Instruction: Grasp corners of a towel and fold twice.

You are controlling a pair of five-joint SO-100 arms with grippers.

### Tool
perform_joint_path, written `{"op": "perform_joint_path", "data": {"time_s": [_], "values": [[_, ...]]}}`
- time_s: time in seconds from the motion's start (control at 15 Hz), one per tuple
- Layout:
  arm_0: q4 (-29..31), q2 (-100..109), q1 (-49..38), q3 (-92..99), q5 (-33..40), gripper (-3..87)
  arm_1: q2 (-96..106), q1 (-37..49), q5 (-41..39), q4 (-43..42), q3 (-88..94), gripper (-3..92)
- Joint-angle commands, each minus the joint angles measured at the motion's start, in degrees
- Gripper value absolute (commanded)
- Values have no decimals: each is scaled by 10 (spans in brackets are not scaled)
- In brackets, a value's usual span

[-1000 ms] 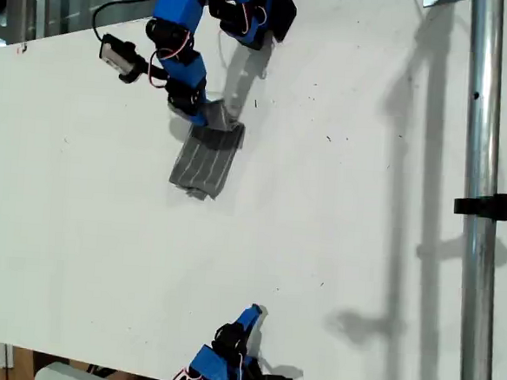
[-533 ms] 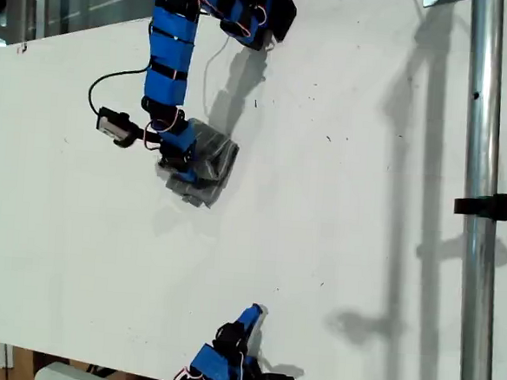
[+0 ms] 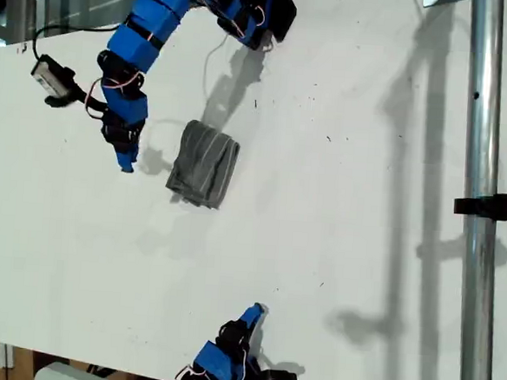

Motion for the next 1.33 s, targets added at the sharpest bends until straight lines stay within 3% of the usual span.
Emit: {"op": "perform_joint_path", "data": {"time_s": [0.0,0.13,0.27,0.4,0.53,0.6,0.73,1.0,1.27], "values": [[-13,4,-20,7,5,-26,171,-12,-2,105,152,25],[-18,4,-25,33,6,-26,362,-63,65,142,372,1],[22,4,-38,37,-31,-26,607,-131,171,185,587,-2],[22,4,-47,37,-28,-26,858,-193,248,287,721,-3],[22,4,-54,37,33,-25,860,-218,318,308,756,-3],[23,4,-47,37,90,-25,854,-222,323,305,756,-3],[21,4,-47,37,369,-25,853,-227,319,305,757,35],[18,4,-49,37,387,-26,854,-207,235,322,756,65],[18,4,-49,37,387,-26,854,-201,237,322,756,65]]}}
